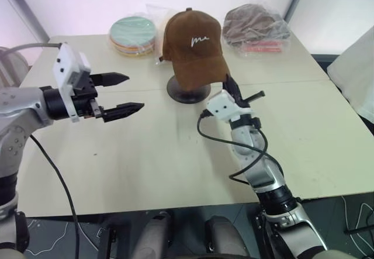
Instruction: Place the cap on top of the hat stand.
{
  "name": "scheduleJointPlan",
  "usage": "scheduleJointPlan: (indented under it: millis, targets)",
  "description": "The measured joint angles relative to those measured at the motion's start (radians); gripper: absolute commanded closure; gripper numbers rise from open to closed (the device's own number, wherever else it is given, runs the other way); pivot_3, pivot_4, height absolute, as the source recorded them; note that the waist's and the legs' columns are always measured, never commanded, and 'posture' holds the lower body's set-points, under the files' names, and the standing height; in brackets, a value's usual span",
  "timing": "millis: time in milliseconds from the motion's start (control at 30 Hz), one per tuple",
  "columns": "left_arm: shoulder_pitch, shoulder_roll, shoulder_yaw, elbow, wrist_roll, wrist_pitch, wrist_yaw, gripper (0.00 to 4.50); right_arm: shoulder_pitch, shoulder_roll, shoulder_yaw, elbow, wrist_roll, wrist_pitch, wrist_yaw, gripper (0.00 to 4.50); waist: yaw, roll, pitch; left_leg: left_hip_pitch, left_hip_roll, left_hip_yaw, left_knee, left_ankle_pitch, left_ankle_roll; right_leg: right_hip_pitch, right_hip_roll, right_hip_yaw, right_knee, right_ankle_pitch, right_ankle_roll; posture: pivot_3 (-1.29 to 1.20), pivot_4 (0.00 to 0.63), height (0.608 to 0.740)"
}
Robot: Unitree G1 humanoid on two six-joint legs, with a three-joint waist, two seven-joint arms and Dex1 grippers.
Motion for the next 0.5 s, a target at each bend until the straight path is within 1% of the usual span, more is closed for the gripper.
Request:
scheduleJointPlan:
  millis: [67, 167, 233, 267, 333, 400, 500]
  targets:
    - [0.000, 0.001, 0.000, 0.000, -0.003, 0.000, 0.000, 0.00, 0.014, -0.002, 0.008, 0.008, -0.001, -0.018, -0.001, 4.46, 0.000, 0.000, 0.000, 0.000, 0.000, 0.000, 0.000, 0.000, 0.000, 0.000, 0.000, 0.000, 0.000, 0.000, 0.000, 0.00, 0.150, 0.740]
    - [-0.001, 0.002, 0.000, 0.000, -0.006, 0.000, -0.001, 0.00, 0.037, -0.021, 0.032, 0.011, 0.003, -0.057, 0.042, 3.52, -0.001, 0.000, 0.000, 0.000, 0.000, 0.000, 0.000, 0.000, 0.000, 0.000, 0.000, 0.000, 0.000, 0.000, 0.000, 0.00, 0.150, 0.740]
    - [-0.001, 0.003, 0.000, 0.000, -0.006, 0.000, -0.001, 0.00, 0.054, -0.038, 0.055, 0.010, 0.015, -0.081, 0.095, 2.55, -0.001, 0.000, 0.000, 0.000, 0.000, 0.000, 0.000, -0.001, 0.001, 0.000, 0.000, 0.000, 0.000, 0.000, 0.000, 0.00, 0.150, 0.740]
    - [-0.001, 0.003, 0.000, 0.000, -0.006, 0.000, -0.002, 0.00, 0.066, -0.044, 0.067, 0.009, 0.028, -0.086, 0.138, 1.98, -0.001, 0.000, 0.000, 0.000, 0.000, 0.000, 0.000, -0.001, 0.002, 0.001, 0.000, 0.000, 0.000, 0.000, 0.000, 0.00, 0.150, 0.740]
    - [-0.002, 0.003, 0.000, 0.000, -0.006, 0.000, -0.002, 0.00, 0.086, -0.066, 0.092, 0.009, 0.050, -0.089, 0.220, 1.04, -0.001, 0.000, 0.000, 0.000, 0.000, 0.000, 0.000, -0.002, 0.003, 0.001, 0.000, 0.000, 0.000, 0.000, 0.000, 0.00, 0.150, 0.740]
    - [-0.002, 0.003, 0.000, 0.001, -0.006, -0.001, -0.003, 0.00, 0.103, -0.126, 0.106, -0.006, 0.085, -0.102, 0.330, 1.04, 0.002, 0.000, 0.000, 0.000, 0.000, 0.000, 0.001, -0.002, 0.004, 0.001, 0.000, -0.001, 0.000, 0.000, 0.000, 0.00, 0.150, 0.740]
    - [-0.002, 0.003, 0.000, 0.002, -0.006, -0.002, -0.004, 0.00, 0.125, -0.233, 0.088, -0.068, 0.202, -0.091, 0.540, 1.04, 0.005, 0.000, 0.000, 0.000, 0.000, 0.000, 0.001, -0.003, 0.004, 0.004, 0.000, -0.001, 0.000, 0.000, 0.000, 0.00, 0.150, 0.740]
